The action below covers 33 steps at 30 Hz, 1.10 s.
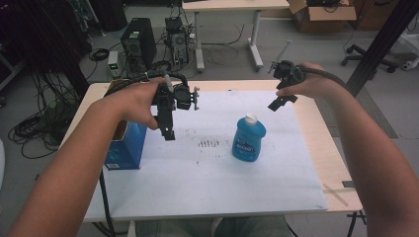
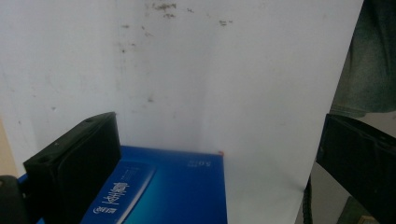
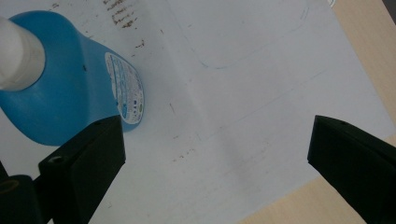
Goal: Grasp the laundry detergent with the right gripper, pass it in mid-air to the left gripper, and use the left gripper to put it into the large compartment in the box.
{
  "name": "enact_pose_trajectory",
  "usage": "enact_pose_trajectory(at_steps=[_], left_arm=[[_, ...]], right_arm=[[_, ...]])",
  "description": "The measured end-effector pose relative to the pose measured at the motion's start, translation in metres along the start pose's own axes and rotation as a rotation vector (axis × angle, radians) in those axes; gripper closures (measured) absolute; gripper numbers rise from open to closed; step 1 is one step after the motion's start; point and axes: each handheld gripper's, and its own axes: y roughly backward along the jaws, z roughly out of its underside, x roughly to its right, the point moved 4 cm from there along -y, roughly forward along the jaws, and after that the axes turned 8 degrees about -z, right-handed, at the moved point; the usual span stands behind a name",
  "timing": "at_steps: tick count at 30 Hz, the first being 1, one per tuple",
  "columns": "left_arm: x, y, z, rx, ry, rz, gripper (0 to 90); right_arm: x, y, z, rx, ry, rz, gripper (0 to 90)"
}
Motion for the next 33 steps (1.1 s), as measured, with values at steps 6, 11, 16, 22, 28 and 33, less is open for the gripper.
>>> enact_pose_trajectory(at_steps=[6,11,16,22,28,33], left_arm=[[0.004,-0.001,0.001,0.001,-0.009,0.004,0.2],[0.008,-0.001,-0.001,0.004,-0.022,0.003,0.2],[0.014,-0.003,-0.004,0.007,-0.037,0.004,0.2],[0.021,-0.010,-0.005,0.009,-0.039,0.013,0.2],[0.029,-0.019,-0.004,0.008,-0.044,0.023,0.2],[0.034,-0.024,-0.004,0.002,-0.048,0.025,0.2]], right_arm=[[-0.009,-0.001,0.015,0.028,0.000,0.002,4.2],[-0.016,-0.006,0.027,0.053,0.007,-0.004,4.2],[-0.020,-0.012,0.039,0.072,0.011,-0.006,3.9],[-0.027,-0.020,0.049,0.118,0.027,-0.011,3.9],[-0.035,-0.030,0.057,0.138,0.036,-0.018,3.9],[-0.043,-0.040,0.065,0.148,0.039,-0.029,3.9]])
